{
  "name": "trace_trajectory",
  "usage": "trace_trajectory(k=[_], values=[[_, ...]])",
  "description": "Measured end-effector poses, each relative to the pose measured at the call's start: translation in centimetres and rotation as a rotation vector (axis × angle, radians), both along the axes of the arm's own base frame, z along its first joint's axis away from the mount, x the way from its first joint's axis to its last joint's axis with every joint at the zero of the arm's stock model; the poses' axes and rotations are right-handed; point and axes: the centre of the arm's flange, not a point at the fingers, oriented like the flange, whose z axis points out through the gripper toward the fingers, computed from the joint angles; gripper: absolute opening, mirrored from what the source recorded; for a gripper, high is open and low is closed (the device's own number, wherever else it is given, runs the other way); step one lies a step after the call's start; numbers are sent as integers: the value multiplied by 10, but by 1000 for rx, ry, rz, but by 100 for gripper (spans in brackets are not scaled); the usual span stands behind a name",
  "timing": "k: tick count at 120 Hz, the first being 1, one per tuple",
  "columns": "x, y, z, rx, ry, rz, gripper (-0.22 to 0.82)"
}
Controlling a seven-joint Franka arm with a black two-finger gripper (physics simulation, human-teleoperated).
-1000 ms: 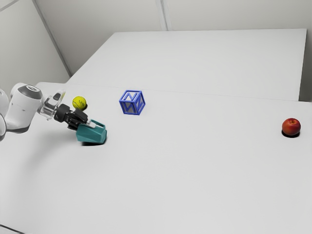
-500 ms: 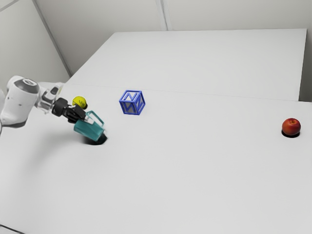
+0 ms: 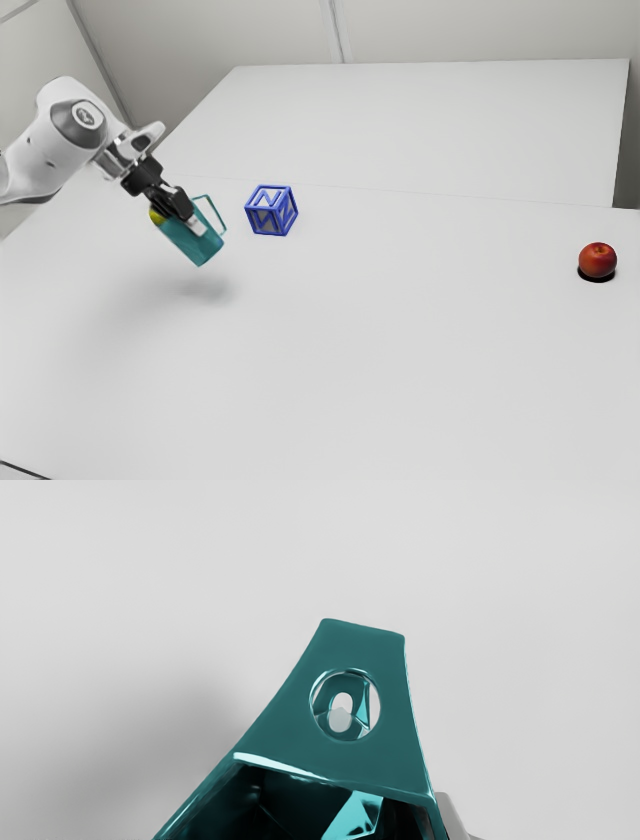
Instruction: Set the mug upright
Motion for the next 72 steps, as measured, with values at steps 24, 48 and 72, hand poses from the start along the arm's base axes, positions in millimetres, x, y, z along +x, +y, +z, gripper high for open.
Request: trace_trajectory(k=[24, 48, 72], values=[[1, -56, 22, 157, 31, -70, -18], [-17, -99, 35, 279, 59, -73, -18], [-33, -125, 34, 359, 60, -26, -18]])
